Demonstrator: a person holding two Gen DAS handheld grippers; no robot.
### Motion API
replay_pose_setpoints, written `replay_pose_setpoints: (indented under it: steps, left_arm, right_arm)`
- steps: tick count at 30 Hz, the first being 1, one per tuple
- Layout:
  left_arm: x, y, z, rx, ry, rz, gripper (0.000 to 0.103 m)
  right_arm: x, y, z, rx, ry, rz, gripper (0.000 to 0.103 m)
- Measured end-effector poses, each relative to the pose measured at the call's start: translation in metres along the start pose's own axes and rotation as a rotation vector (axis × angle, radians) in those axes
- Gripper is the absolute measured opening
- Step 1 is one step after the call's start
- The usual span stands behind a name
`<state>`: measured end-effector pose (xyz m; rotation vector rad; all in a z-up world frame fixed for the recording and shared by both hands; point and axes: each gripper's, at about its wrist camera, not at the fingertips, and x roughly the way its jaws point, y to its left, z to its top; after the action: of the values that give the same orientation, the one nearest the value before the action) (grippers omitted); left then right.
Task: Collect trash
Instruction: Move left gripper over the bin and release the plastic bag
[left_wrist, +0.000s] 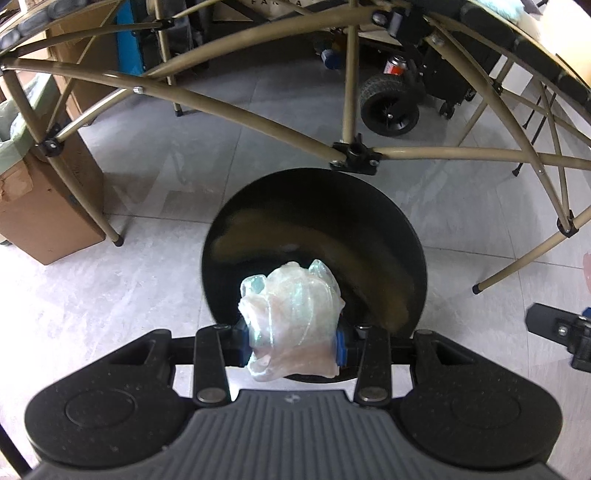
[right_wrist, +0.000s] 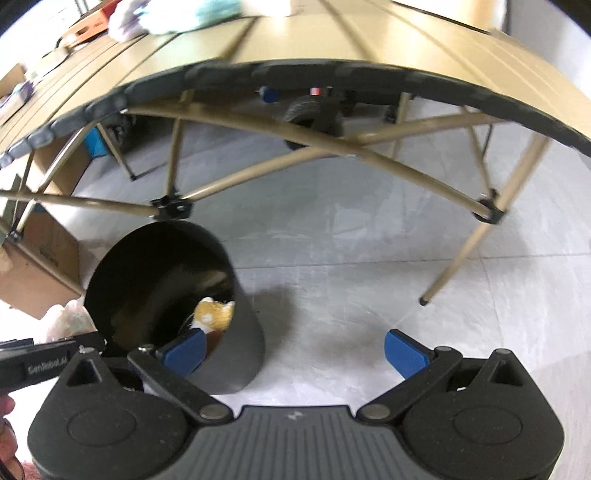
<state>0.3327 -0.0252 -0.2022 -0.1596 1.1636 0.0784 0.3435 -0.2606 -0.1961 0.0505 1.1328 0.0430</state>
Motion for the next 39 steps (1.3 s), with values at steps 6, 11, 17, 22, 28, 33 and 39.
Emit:
replay_pose_setpoints:
  steps: [6, 11, 17, 22, 28, 33, 39]
  left_arm:
    - [0.013, -0.020, 0.004, 0.018, 0.027, -0.006, 0.040]
    - [0.026, -0.033, 0.013, 0.013, 0.049, -0.013, 0.040]
    - [0.045, -0.042, 0.022, 0.001, 0.076, 0.003, 0.040]
    - [0.057, -0.041, 0.030, -0.011, 0.088, 0.024, 0.040]
    - [0.067, -0.042, 0.029, -0.007, 0.137, 0.034, 0.062]
    - [0.065, -0.043, 0.032, 0.004, 0.138, 0.037, 0.097]
    - [0.071, -0.043, 0.029, 0.009, 0.211, 0.062, 0.100]
  right_arm:
    - [-0.003, -0.028, -0.001, 0.071, -0.001, -0.012, 0.103]
    - [0.000, -0.040, -0.001, 0.105, 0.001, -0.014, 0.103]
    - [0.005, -0.039, 0.000, 0.098, 0.010, -0.011, 0.103]
    - [0.010, -0.038, 0.004, 0.089, 0.013, -0.020, 0.103]
    - [0.016, -0.041, 0.006, 0.100, 0.023, -0.024, 0.103]
    - [0.016, -0.042, 0.006, 0.093, 0.022, -0.025, 0.103]
    - [0.015, -0.042, 0.006, 0.089, 0.018, -0.026, 0.103]
